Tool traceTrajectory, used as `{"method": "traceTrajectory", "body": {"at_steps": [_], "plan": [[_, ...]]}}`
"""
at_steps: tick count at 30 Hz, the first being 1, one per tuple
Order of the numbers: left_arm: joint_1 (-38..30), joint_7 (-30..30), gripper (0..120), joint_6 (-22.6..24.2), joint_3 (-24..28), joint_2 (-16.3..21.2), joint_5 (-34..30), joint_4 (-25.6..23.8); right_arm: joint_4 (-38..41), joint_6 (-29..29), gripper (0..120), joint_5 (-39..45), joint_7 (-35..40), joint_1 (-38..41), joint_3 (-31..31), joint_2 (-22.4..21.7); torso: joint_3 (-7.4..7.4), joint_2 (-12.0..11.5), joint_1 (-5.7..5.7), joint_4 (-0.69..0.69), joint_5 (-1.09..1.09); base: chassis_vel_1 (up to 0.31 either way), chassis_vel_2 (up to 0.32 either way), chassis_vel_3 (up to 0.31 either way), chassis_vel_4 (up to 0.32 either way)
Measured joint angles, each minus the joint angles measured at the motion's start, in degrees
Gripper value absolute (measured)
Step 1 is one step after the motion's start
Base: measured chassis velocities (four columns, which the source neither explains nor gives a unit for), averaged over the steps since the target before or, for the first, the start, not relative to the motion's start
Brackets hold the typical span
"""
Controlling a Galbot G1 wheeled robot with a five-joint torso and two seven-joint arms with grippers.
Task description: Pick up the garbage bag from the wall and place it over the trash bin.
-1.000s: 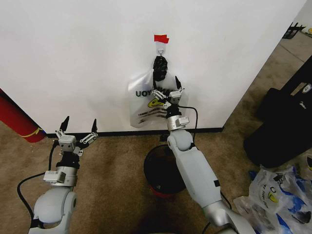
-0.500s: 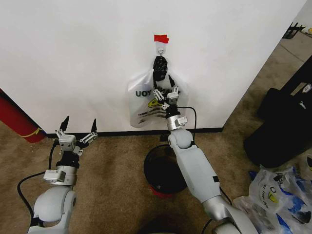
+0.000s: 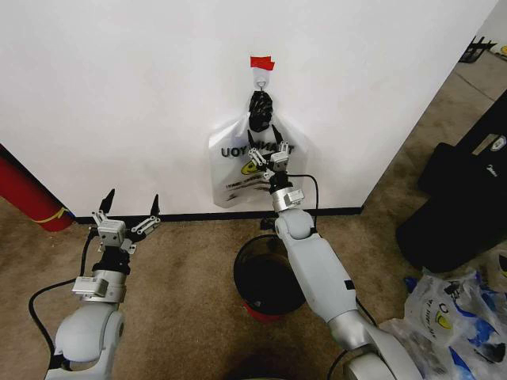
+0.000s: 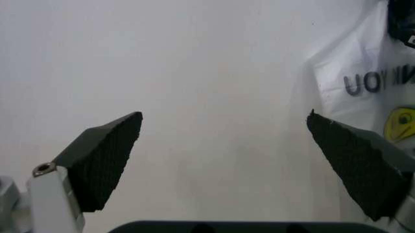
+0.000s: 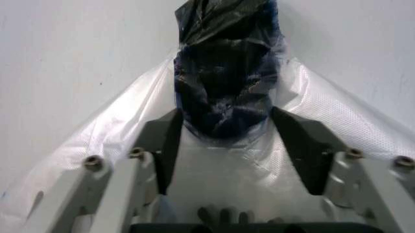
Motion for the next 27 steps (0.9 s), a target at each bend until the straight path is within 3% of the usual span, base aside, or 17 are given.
{"method": "traceTrajectory", "body": {"at_steps": [15, 27], "plan": [[-0.1, 0.0, 100, 0.0, 0.7, 0.0, 0.8, 0.6, 0.9, 0.4, 0, 1.3, -0.6, 1.9, 0.5, 0.0, 0.0, 0.0, 0.0, 0.0, 0.0, 0.0, 0.0, 0.0, 0.0], [-0.1, 0.0, 100, -0.3, 0.8, -0.2, 0.7, 0.9, 4.2, 0.0, 0, 1.4, -0.6, -1.9, -0.4, 0.0, 0.0, 0.0, 0.0, -0.01, 0.0, 0.0, 0.0, 0.0, 0.0]]}}
